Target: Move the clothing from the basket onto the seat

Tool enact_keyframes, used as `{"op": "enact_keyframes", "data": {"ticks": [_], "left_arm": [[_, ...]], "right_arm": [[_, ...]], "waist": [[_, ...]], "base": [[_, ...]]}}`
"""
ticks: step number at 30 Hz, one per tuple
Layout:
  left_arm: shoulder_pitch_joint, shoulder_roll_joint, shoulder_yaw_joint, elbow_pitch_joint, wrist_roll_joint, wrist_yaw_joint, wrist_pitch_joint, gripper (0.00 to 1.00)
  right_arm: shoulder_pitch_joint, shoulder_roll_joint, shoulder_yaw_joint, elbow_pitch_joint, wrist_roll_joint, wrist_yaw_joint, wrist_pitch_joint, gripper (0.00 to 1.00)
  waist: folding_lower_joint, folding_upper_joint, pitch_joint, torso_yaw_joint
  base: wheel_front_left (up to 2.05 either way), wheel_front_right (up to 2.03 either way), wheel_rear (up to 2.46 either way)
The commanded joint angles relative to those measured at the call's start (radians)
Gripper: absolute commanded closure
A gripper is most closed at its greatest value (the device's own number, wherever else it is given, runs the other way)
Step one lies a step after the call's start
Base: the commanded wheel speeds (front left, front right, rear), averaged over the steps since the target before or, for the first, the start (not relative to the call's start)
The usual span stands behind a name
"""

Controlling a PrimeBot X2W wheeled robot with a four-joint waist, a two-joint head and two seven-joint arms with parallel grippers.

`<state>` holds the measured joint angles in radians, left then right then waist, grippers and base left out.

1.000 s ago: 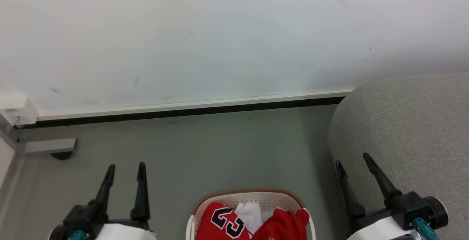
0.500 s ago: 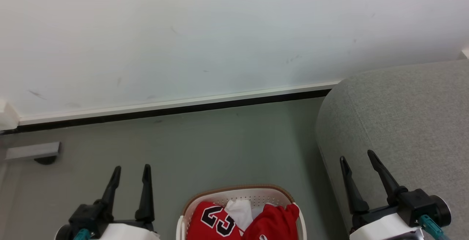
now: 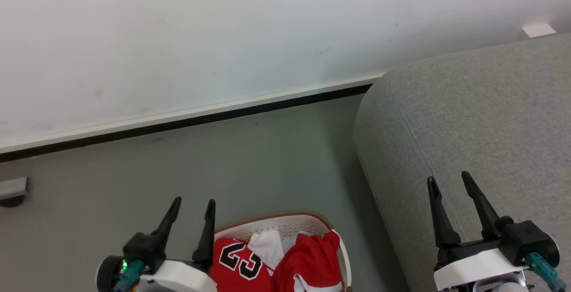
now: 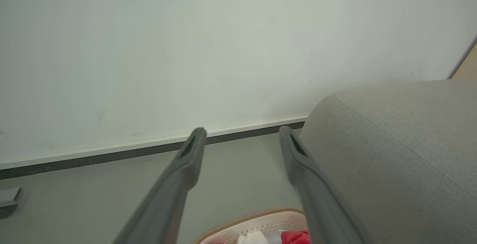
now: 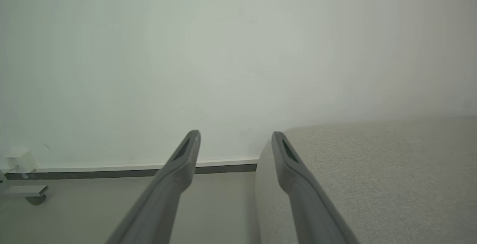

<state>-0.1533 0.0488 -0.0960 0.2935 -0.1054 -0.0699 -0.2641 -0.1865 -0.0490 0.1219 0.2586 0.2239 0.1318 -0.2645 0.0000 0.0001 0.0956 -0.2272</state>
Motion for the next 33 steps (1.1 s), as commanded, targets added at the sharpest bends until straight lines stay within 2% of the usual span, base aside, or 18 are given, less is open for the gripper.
{"op": "enact_keyframes", "data": {"ticks": [1, 10, 17, 25, 33], "left_arm": [[-0.015, 0.005, -0.002, 0.017, 0.019, -0.002, -0.001, 0.0], [-0.151, 0.047, -0.099, 0.31, 0.074, -0.042, -0.001, 0.0], [-0.303, 0.086, -0.221, 0.57, 0.105, -0.059, 0.039, 0.0], [-0.441, 0.09, -0.451, 0.771, 0.027, -0.059, 0.15, 0.0], [-0.554, 0.117, -0.694, 0.883, -0.055, -0.059, 0.309, 0.0]], "right_arm": [[-0.018, -0.003, -0.003, -0.005, 0.005, -0.002, 0.0, 0.0], [-0.039, -0.003, -0.035, -0.034, 0.02, -0.002, 0.0, 0.0], [-0.075, -0.003, -0.047, -0.061, 0.043, -0.002, 0.0, 0.0], [-0.115, -0.002, -0.035, -0.089, 0.087, -0.002, 0.0, 0.0], [-0.159, -0.002, -0.013, -0.109, 0.131, -0.002, 0.0, 0.0]], "waist": [[0.0, -0.0001, 0.024, -0.024], [0.0, -0.0001, 0.117, -0.088], [0.0, -0.0001, 0.219, -0.131], [0.0, -0.0001, 0.335, -0.172], [0.0, -0.0001, 0.451, -0.198]], "base": [[0.0, 0.0, 0.0], [0.0, 0.0, 0.0], [0.0, 0.0, 0.0], [0.0, 0.0, 0.0], [0.0, 0.0, 0.0]]}}
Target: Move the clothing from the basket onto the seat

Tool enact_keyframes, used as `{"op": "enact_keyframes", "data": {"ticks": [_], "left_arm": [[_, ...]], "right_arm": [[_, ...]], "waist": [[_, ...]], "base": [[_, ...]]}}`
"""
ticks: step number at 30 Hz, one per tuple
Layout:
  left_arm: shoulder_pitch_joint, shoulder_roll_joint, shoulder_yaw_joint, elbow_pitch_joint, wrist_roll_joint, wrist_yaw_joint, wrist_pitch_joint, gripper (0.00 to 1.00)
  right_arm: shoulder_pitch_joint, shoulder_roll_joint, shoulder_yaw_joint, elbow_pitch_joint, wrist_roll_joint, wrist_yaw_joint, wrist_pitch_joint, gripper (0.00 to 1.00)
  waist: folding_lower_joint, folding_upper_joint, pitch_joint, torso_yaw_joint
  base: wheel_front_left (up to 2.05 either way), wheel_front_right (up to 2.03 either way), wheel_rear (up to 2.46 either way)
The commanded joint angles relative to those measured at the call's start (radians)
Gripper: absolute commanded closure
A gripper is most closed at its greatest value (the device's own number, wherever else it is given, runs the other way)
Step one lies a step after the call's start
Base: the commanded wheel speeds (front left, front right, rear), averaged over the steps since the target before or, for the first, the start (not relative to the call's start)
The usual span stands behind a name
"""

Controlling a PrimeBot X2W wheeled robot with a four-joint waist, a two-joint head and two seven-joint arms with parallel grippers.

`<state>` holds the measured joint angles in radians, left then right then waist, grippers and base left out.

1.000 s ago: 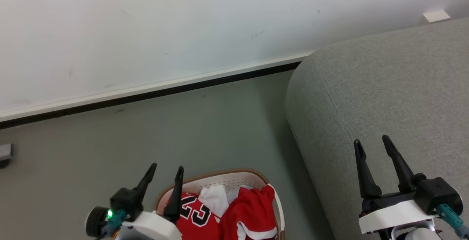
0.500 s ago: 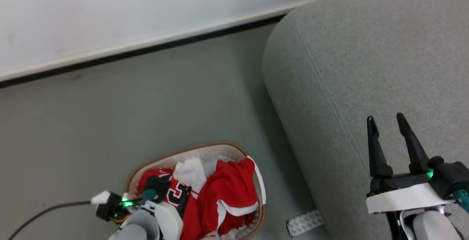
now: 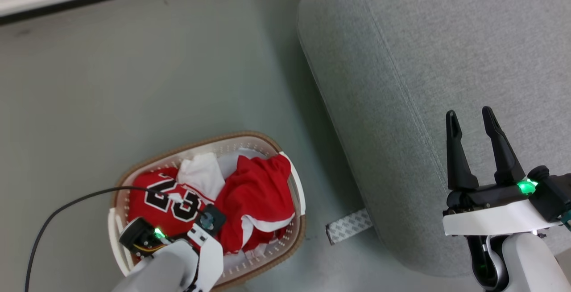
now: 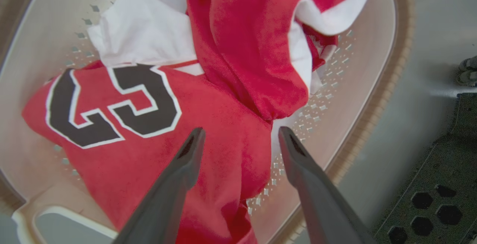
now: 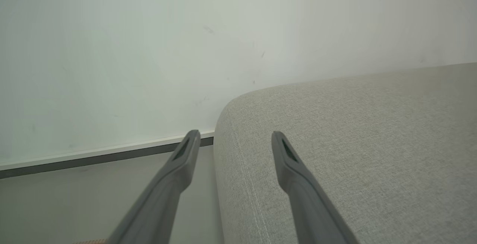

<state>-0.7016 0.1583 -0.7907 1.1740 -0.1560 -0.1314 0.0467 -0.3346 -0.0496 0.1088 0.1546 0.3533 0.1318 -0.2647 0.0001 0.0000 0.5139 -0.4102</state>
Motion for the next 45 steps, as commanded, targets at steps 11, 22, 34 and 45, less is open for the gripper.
{"op": "enact_keyframes", "data": {"ticks": [11, 22, 34, 45], "left_arm": [[-0.138, 0.107, -0.215, 0.058, -0.063, 0.002, 0.119, 0.0], [-0.173, 0.155, -0.316, 0.059, -0.153, 0.002, 0.12, 1.0], [-0.138, 0.126, -0.363, 0.067, -0.241, 0.002, 0.045, 1.0], [-0.03, 0.041, -0.357, 0.041, -0.368, 0.002, -0.109, 1.0]], "right_arm": [[-0.066, -0.002, 0.037, -0.017, 0.068, -0.002, 0.0, 0.0], [-0.087, -0.002, 0.051, -0.012, 0.103, -0.002, 0.0, 0.0], [-0.078, -0.002, 0.045, 0.005, 0.089, -0.002, 0.001, 0.0], [-0.025, -0.002, 0.024, 0.049, 0.013, -0.002, 0.001, 0.0]], "waist": [[-0.0001, 0.0, 0.179, -0.055], [-0.0001, 0.0, 0.231, -0.084], [-0.0001, 0.0, 0.134, -0.056], [-0.0001, 0.0, -0.119, 0.04]], "base": [[0.0, 0.0, 0.0], [0.0, 0.0, 0.0], [0.0, 0.0, 0.0], [0.0, 0.0, 0.0]]}}
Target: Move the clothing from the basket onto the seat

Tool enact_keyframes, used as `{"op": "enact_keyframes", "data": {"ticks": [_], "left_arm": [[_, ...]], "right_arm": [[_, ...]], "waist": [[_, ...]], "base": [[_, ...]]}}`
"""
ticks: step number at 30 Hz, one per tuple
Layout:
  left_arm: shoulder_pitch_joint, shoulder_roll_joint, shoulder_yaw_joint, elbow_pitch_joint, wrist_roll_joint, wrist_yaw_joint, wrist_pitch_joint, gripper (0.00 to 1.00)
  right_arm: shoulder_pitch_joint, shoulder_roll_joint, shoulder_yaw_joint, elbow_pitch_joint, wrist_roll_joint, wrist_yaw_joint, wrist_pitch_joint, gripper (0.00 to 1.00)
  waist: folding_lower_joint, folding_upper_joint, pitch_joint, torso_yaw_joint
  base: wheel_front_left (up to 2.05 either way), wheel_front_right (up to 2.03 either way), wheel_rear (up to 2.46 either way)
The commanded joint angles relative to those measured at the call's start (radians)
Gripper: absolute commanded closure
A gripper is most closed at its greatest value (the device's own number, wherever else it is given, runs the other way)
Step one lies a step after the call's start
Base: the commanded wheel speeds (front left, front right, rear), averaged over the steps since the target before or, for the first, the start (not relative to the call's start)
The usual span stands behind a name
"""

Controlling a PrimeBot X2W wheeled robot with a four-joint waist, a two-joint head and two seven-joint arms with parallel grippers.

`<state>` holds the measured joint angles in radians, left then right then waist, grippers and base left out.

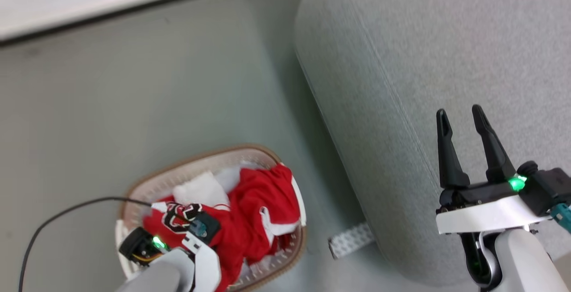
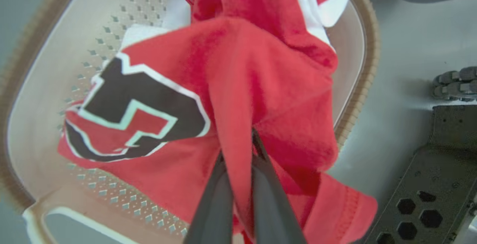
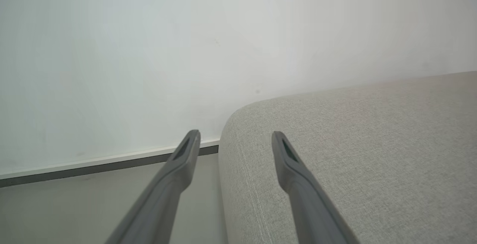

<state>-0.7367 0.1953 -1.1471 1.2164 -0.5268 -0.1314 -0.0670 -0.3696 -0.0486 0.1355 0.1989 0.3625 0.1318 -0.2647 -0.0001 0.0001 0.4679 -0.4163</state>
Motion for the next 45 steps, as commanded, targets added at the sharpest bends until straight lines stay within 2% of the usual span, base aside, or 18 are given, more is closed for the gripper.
{"op": "enact_keyframes", "data": {"ticks": [1, 8, 18, 26, 33, 45], "left_arm": [[0.015, -0.003, 0.004, -0.004, -0.011, 0.002, -0.012, 1.0], [0.071, -0.053, 0.024, -0.038, -0.101, 0.002, -0.142, 1.0], [0.085, -0.071, 0.07, -0.143, -0.164, 0.002, -0.199, 1.0], [0.097, -0.031, 0.21, -0.399, -0.136, 0.053, -0.198, 1.0], [0.105, 0.006, 0.329, -0.63, -0.131, 0.112, -0.198, 1.0], [0.089, 0.075, 0.404, -0.949, -0.155, 0.179, -0.172, 1.0]], "right_arm": [[0.018, -0.004, -0.004, 0.008, -0.007, -0.002, 0.001, 0.0], [0.085, -0.003, -0.02, 0.034, -0.071, -0.002, 0.001, 0.0], [0.156, -0.003, -0.031, 0.055, -0.102, -0.002, 0.001, 0.0], [0.183, -0.003, -0.031, 0.06, -0.107, -0.002, 0.001, 0.0], [0.198, -0.003, -0.007, 0.062, -0.085, -0.002, 0.001, 0.0], [0.214, -0.003, 0.084, 0.07, -0.076, -0.002, 0.001, 0.0]], "waist": [[0.0001, -0.0001, -0.095, 0.056], [0.0001, -0.0001, -0.245, 0.142], [0.0001, -0.0001, -0.376, 0.239], [0.0001, -0.0001, -0.442, 0.296], [0.0001, -0.0001, -0.471, 0.318], [0.0001, -0.0001, -0.472, 0.346]], "base": [[0.0, 0.0, 0.0], [0.0, 0.0, 0.0], [0.0, 0.0, 0.0], [0.0, 0.0, 0.0], [0.0, 0.0, 0.0], [0.0, 0.0, 0.0]]}}
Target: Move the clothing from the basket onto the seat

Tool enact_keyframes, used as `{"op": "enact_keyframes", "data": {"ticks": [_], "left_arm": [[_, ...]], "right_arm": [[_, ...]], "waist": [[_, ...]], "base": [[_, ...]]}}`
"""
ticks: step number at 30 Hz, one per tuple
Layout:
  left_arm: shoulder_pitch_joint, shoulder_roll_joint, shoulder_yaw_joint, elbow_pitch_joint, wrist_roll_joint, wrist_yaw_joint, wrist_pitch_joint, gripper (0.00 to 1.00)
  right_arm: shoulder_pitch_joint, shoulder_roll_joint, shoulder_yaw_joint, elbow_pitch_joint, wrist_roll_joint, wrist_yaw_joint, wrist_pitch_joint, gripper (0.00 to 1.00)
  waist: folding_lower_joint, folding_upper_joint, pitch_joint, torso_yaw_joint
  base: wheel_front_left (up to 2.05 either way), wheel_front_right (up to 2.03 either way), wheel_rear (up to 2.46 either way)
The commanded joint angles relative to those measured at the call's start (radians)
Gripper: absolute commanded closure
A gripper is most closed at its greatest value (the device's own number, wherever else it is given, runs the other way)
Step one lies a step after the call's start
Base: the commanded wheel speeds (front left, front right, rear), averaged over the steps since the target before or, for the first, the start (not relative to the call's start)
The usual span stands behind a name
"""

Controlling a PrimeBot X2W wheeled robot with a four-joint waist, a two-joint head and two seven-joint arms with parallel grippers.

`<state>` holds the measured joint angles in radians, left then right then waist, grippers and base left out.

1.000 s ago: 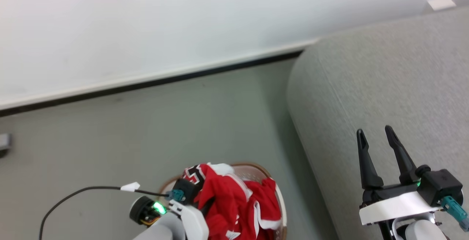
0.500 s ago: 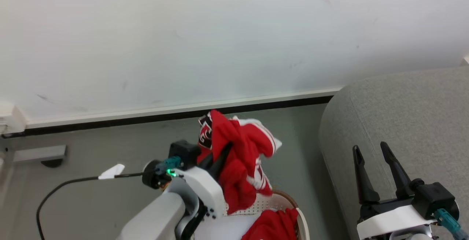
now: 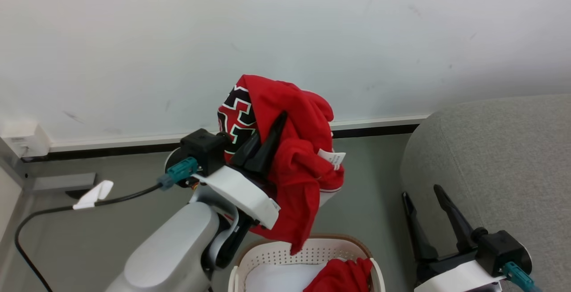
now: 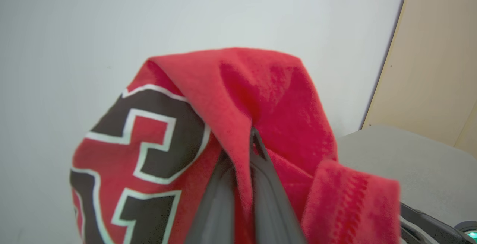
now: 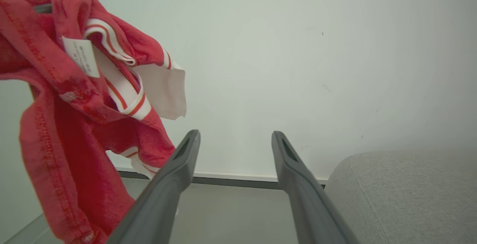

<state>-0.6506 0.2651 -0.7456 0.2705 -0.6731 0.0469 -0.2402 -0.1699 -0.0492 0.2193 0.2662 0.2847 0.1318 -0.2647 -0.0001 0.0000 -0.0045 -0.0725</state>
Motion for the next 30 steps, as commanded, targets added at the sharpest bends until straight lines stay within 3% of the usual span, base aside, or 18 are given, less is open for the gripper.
{"op": "enact_keyframes", "data": {"ticks": [1, 16, 30], "left_arm": [[0.007, 0.009, 0.003, -0.019, -0.009, 0.005, 0.006, 1.0], [0.033, 0.035, 0.008, -0.102, -0.022, 0.035, 0.026, 1.0], [0.043, 0.012, -0.034, -0.118, -0.02, 0.016, 0.031, 1.0]], "right_arm": [[0.015, -0.003, 0.005, 0.005, -0.001, -0.002, 0.001, 0.0], [-0.013, -0.003, 0.061, 0.018, -0.022, -0.002, 0.001, 0.0], [-0.118, -0.065, 0.264, 0.11, 0.007, -0.002, 0.001, 0.0]], "waist": [[0.0001, 0.0, 0.001, 0.006], [0.0001, 0.0, 0.009, 0.015], [0.0001, 0.0, 0.003, 0.059]], "base": [[0.0, 0.0, 0.0], [0.0, 0.0, 0.0], [0.0, 0.0, 0.0]]}}
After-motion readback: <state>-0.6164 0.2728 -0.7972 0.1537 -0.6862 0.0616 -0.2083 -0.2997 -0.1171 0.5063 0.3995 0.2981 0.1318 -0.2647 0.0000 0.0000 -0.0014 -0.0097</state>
